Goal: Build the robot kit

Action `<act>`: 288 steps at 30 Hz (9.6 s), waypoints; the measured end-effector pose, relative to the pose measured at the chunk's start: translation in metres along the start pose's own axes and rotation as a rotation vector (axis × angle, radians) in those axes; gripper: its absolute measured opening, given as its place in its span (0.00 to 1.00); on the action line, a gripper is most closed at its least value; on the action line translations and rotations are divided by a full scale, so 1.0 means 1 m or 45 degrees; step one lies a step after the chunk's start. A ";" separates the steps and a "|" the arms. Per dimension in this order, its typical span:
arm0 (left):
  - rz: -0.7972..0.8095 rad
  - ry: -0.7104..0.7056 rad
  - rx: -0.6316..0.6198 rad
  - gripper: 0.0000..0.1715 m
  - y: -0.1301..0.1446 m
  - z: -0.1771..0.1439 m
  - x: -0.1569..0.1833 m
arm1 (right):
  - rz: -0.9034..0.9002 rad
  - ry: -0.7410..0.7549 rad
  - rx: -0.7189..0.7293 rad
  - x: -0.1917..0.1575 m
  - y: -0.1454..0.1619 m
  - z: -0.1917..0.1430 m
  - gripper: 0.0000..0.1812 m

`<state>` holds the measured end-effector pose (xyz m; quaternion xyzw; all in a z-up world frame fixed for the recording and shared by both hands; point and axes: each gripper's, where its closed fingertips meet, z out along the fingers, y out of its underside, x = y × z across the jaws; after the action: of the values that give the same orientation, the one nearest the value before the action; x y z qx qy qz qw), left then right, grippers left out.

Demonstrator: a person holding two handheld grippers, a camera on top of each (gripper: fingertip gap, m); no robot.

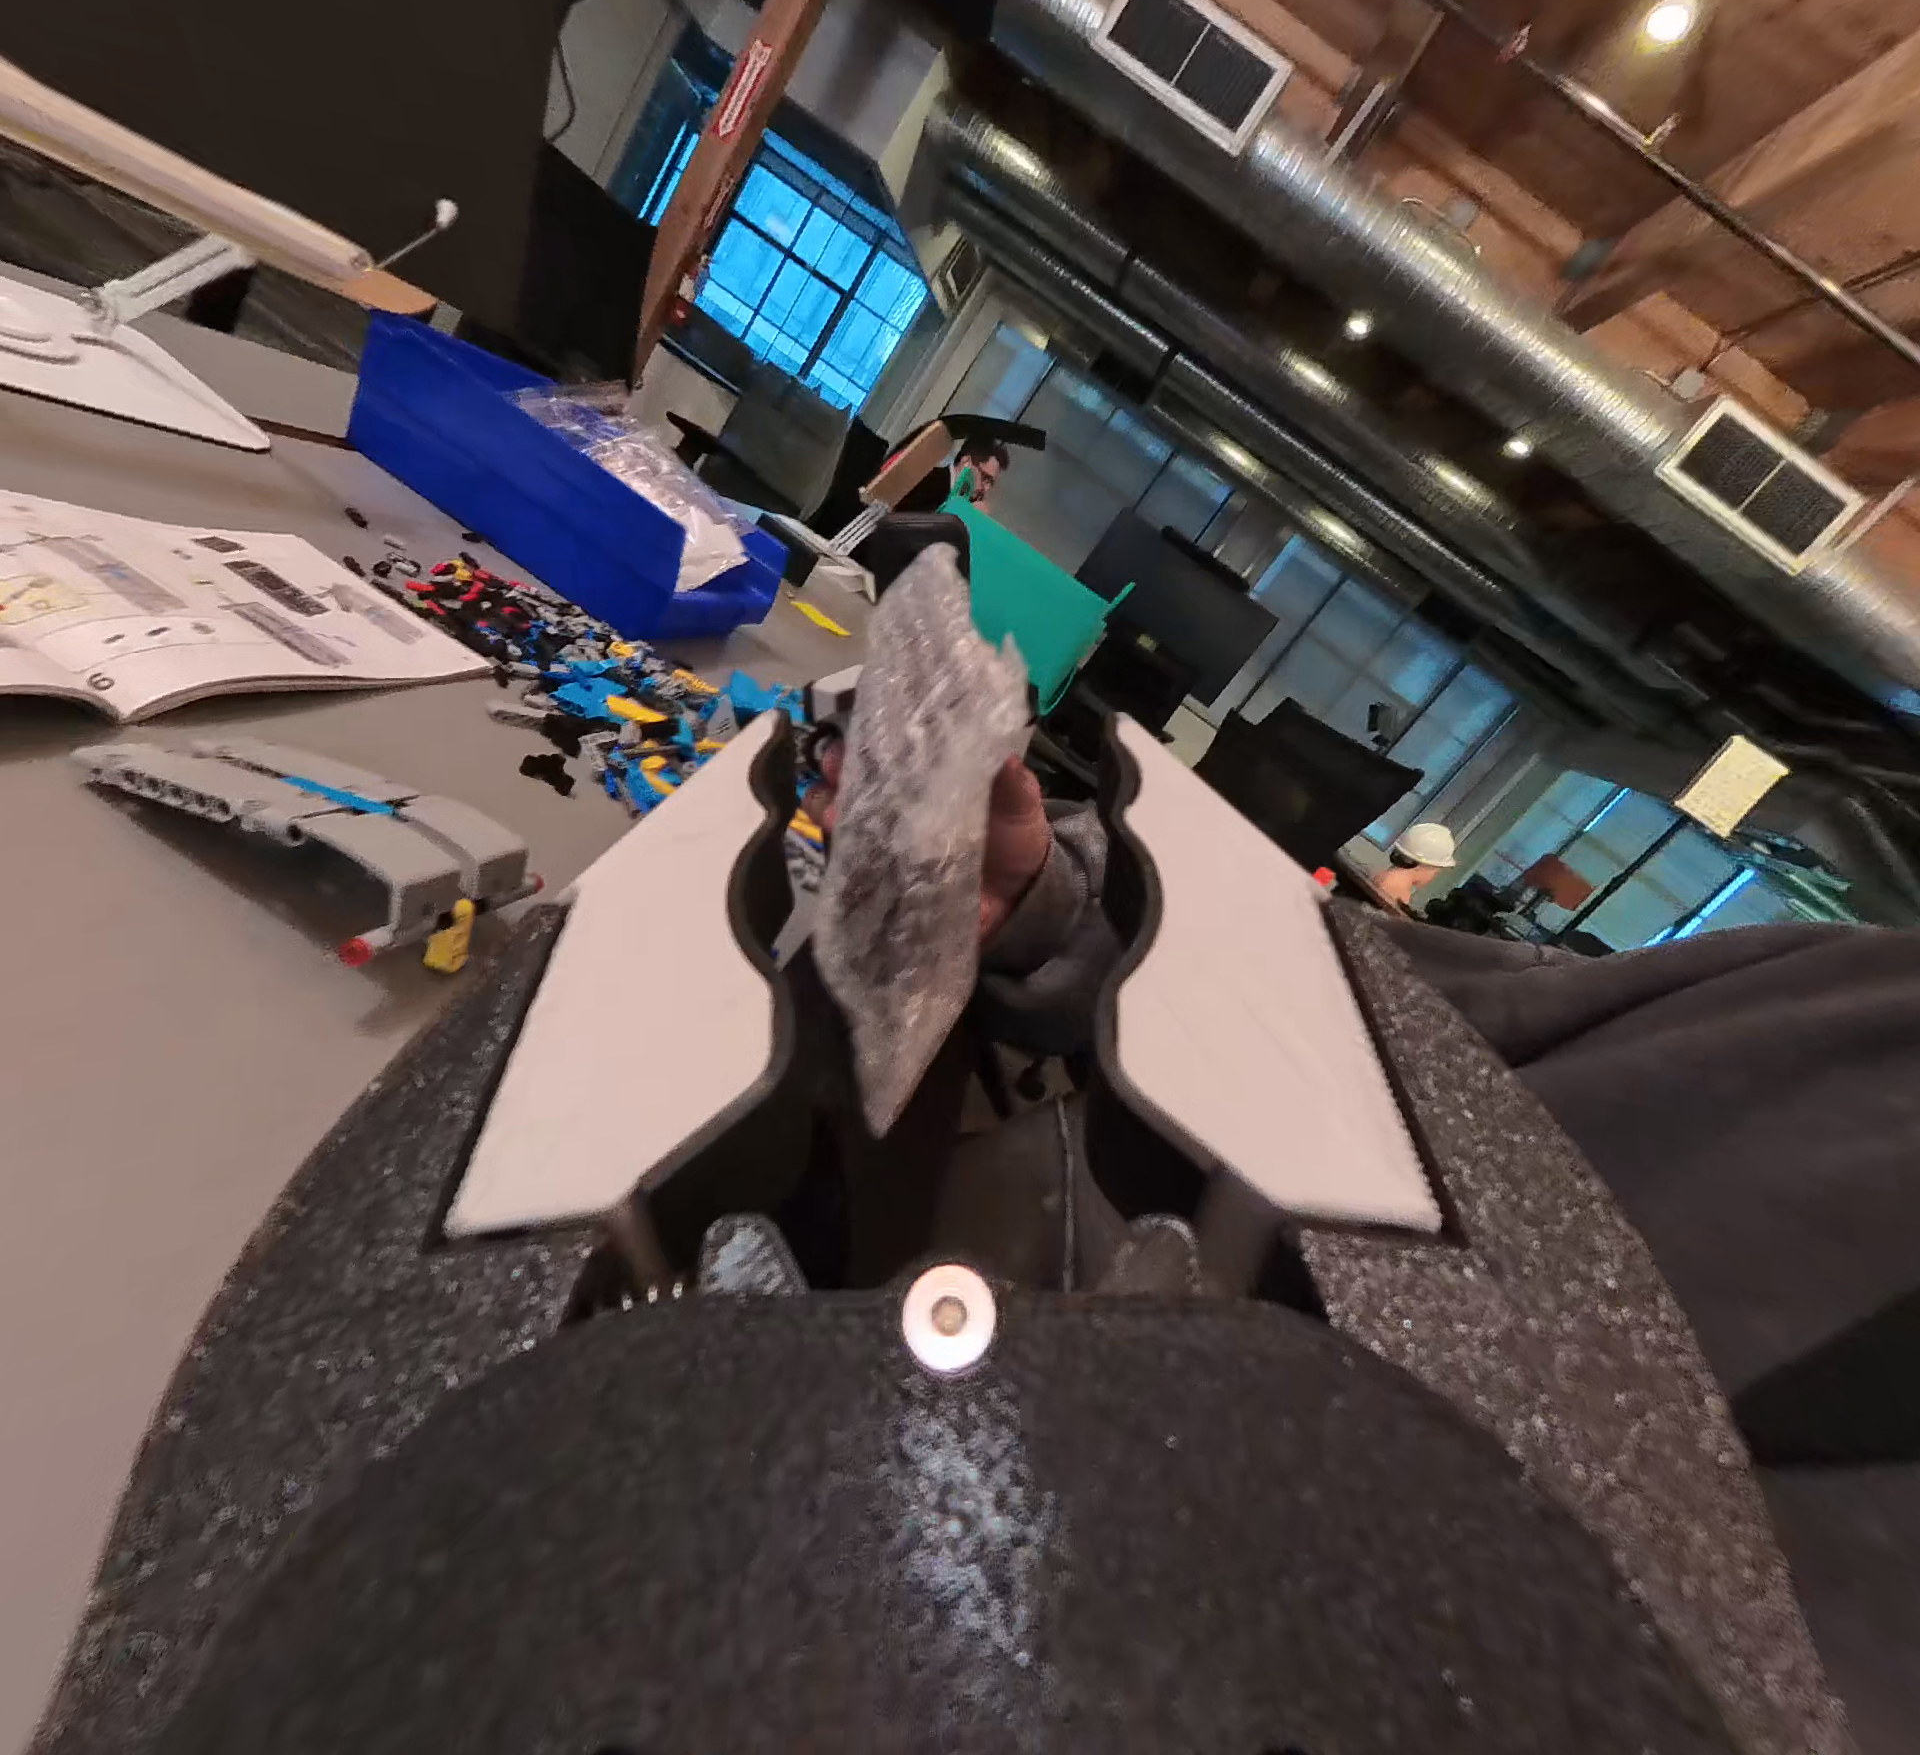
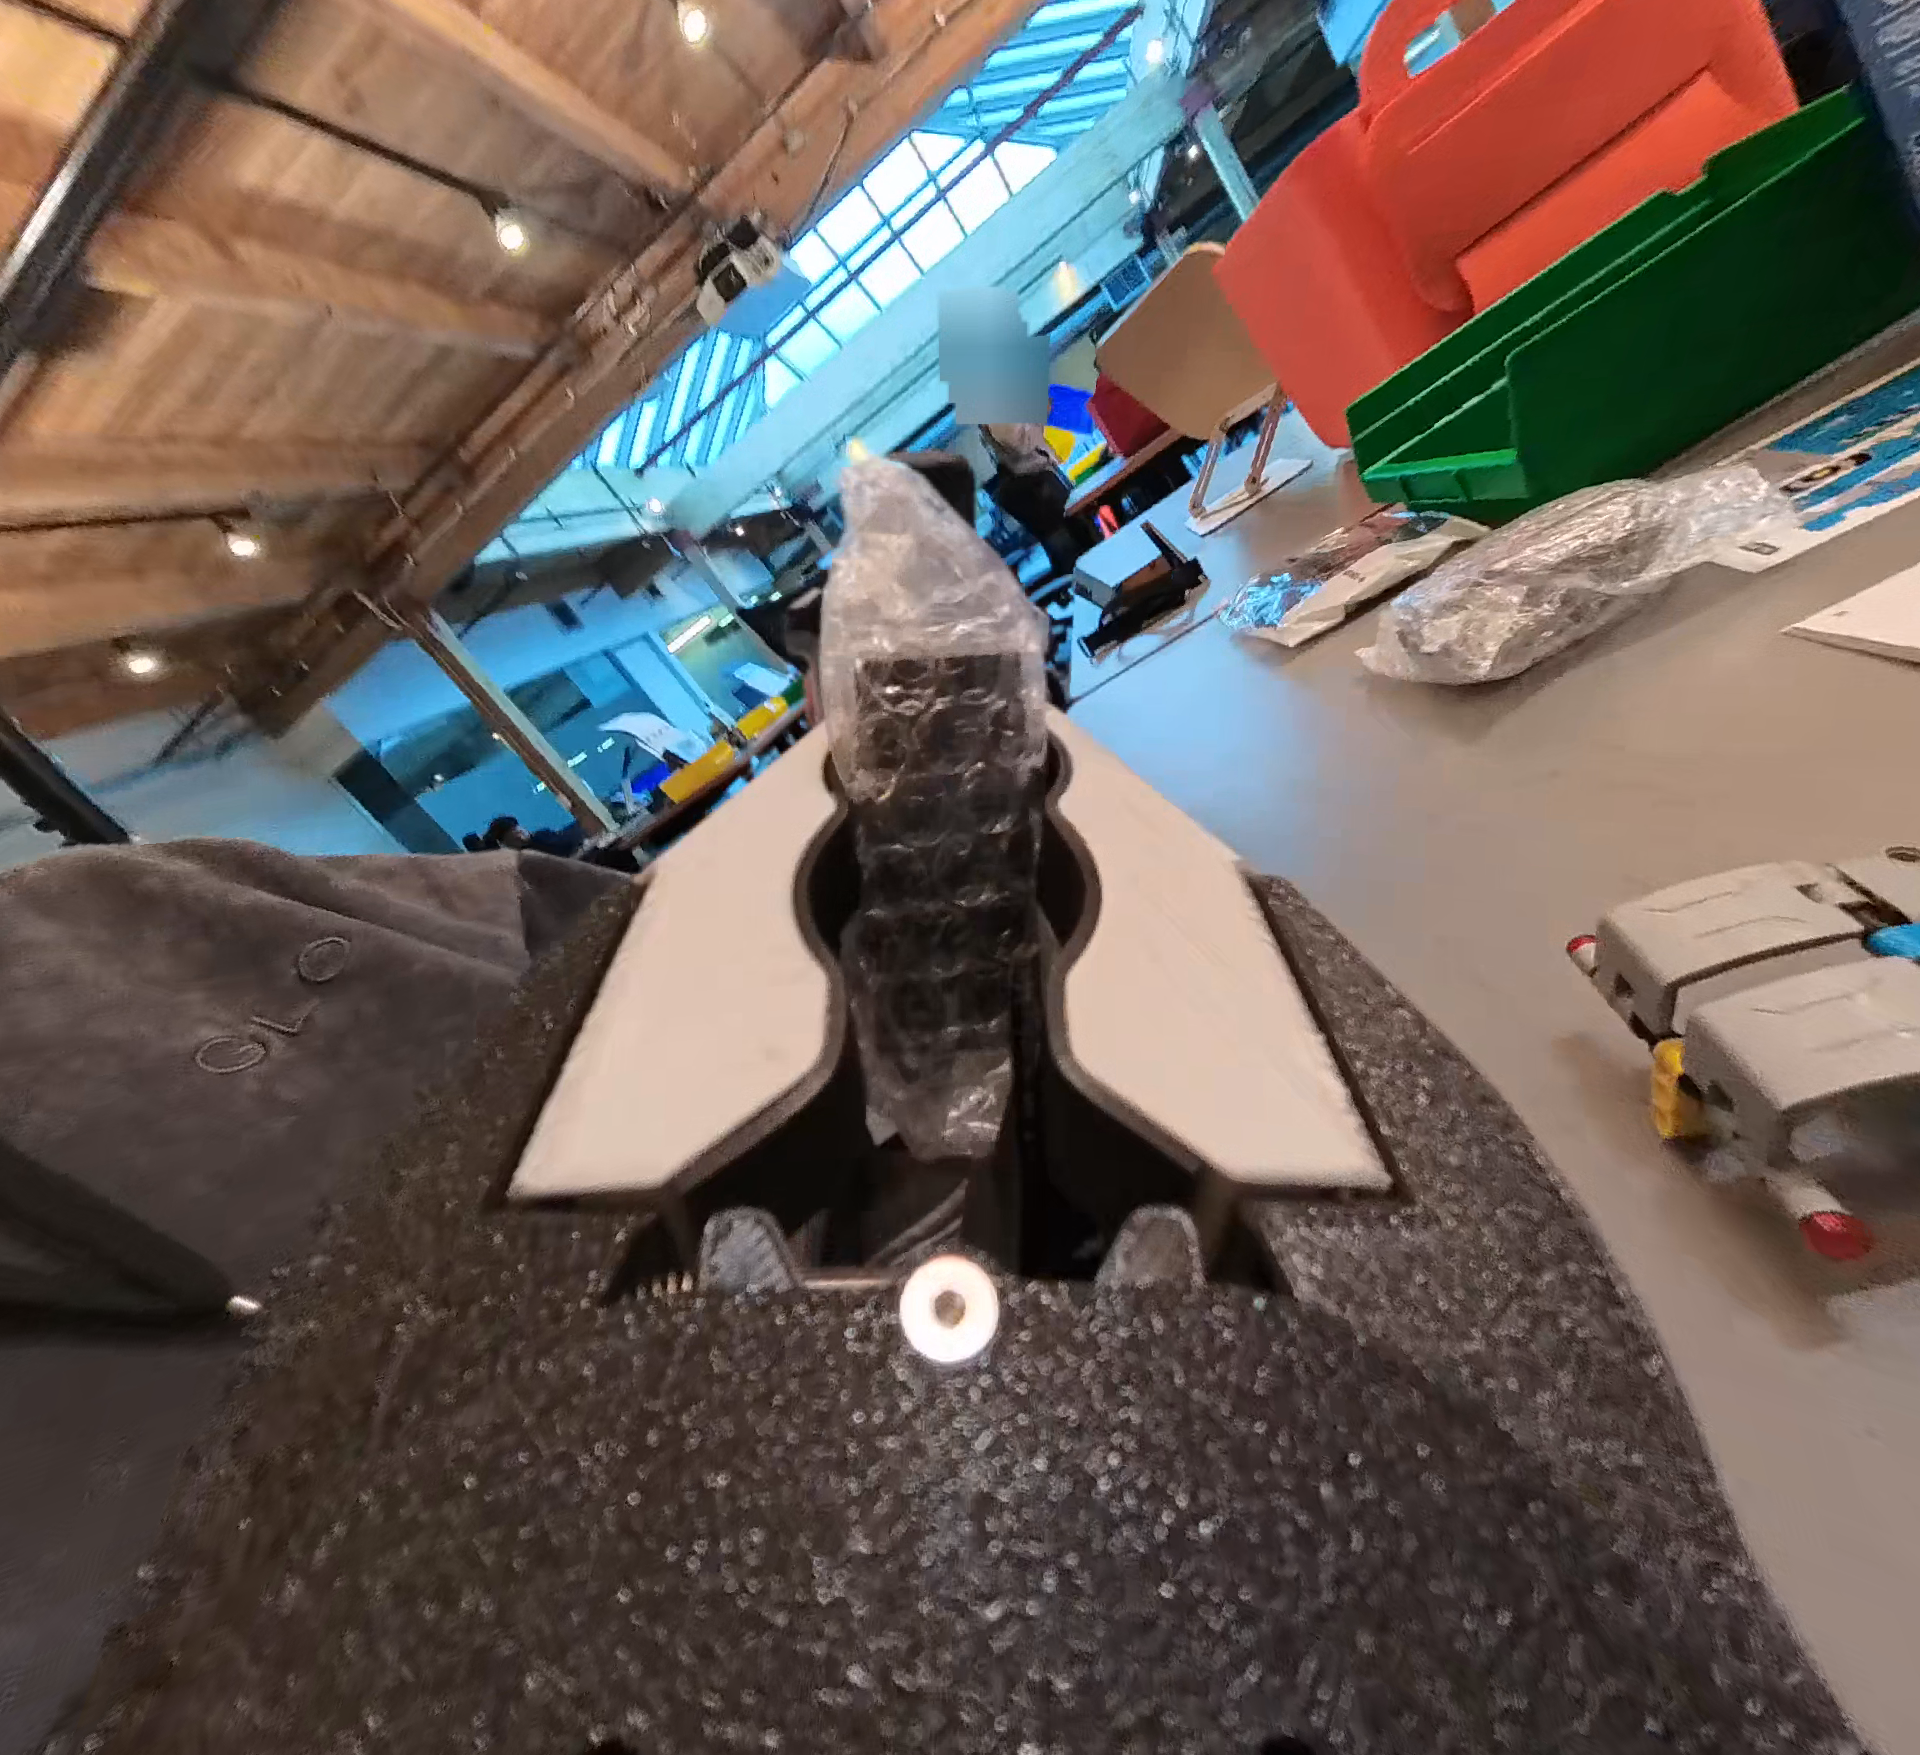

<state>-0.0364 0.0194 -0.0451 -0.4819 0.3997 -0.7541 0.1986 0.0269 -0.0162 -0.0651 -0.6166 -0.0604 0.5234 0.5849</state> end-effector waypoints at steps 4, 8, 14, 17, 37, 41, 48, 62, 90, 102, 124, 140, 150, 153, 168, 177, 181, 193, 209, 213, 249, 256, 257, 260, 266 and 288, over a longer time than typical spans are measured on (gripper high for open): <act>0.255 -0.071 -0.225 0.37 0.033 0.008 -0.004 | -0.004 -0.022 0.045 0.000 -0.004 -0.003 0.15; 0.451 -0.300 -0.297 0.35 0.047 0.023 -0.019 | -0.069 0.126 0.091 0.014 -0.005 -0.004 0.15; 0.480 -0.529 -0.435 0.38 0.072 0.028 -0.053 | -0.126 0.189 0.160 0.014 -0.014 -0.008 0.15; 0.450 -0.547 -0.447 0.20 0.075 0.028 -0.055 | -0.133 0.222 0.156 0.017 -0.013 -0.008 0.15; 0.809 -0.844 -0.474 0.25 0.066 0.034 -0.059 | 0.066 0.202 0.309 0.021 -0.028 -0.019 0.15; 0.775 -0.816 -0.501 0.20 0.073 0.035 -0.059 | 0.088 0.199 0.306 0.025 -0.026 -0.018 0.15; 0.711 -0.774 -0.498 0.17 0.073 0.032 -0.058 | 0.123 0.182 0.307 0.028 -0.023 -0.016 0.15; 0.557 -0.460 -0.531 0.01 0.043 0.006 -0.039 | -0.524 0.446 -0.016 0.018 -0.042 -0.040 0.30; 0.565 -0.415 -0.788 0.25 0.068 -0.008 -0.074 | -0.230 0.616 -0.475 0.074 0.023 -0.046 0.01; 0.503 -0.363 -0.684 0.10 0.074 0.019 -0.078 | -0.235 0.761 -0.435 0.092 0.017 -0.061 0.03; 1.473 -0.405 -0.951 0.00 0.080 0.026 -0.026 | -1.659 0.751 -1.043 0.005 0.045 0.009 0.22; 1.639 -0.404 -1.023 0.00 0.089 0.024 -0.019 | -1.824 0.745 -1.206 0.004 0.058 0.009 0.04; 1.481 -0.417 -0.949 0.00 0.081 0.025 -0.020 | -1.389 0.633 -1.008 -0.003 0.048 0.001 0.06; 1.419 -0.434 -0.928 0.00 0.080 0.026 -0.023 | -1.508 0.677 -1.006 -0.006 0.045 0.002 0.10; 1.448 -0.405 -0.932 0.00 0.088 0.027 -0.022 | -1.459 0.691 -1.125 0.003 0.059 0.006 0.01; 1.350 -0.327 -0.860 0.00 0.084 0.026 -0.017 | -1.177 0.532 -0.982 -0.005 0.054 0.005 0.00; 1.318 -0.289 -0.857 0.00 0.090 0.022 -0.020 | -0.987 0.436 -0.952 -0.004 0.060 0.003 0.00; 1.217 -0.245 -0.817 0.00 0.090 0.019 -0.021 | -0.771 0.308 -0.830 -0.004 0.057 -0.003 0.00; 1.174 -0.305 -0.818 0.00 0.080 0.011 -0.031 | -0.628 0.265 -0.684 -0.001 0.041 -0.015 0.01; 1.092 -0.349 -0.730 0.06 0.072 0.020 -0.026 | -0.643 0.260 -0.661 -0.006 0.039 -0.006 0.01; 0.703 -0.367 -0.610 0.00 0.070 0.036 -0.042 | -1.031 0.651 -0.598 0.027 0.020 -0.007 0.03; 0.819 -0.327 -0.607 0.00 0.061 0.028 -0.039 | -1.010 0.656 -0.613 0.019 -0.004 -0.025 0.00; 0.790 -0.316 -0.615 0.00 0.062 0.027 -0.040 | -0.979 0.645 -0.621 0.019 -0.002 -0.023 0.00; 0.672 -0.287 -0.593 0.01 0.064 0.024 -0.041 | -0.907 0.586 -0.613 0.014 0.007 -0.018 0.00; 0.778 -0.334 -0.666 0.45 0.067 0.028 -0.042 | -0.905 0.538 -0.658 0.003 0.019 0.002 0.00; 0.543 -0.478 -0.785 0.16 0.097 0.045 -0.083 | -1.248 0.768 -0.686 0.038 0.035 0.009 0.01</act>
<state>0.0332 -0.0010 -0.1595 -0.5542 0.6544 -0.4403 0.2659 0.0183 0.0049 -0.1120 -0.7633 -0.2979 -0.0356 0.5721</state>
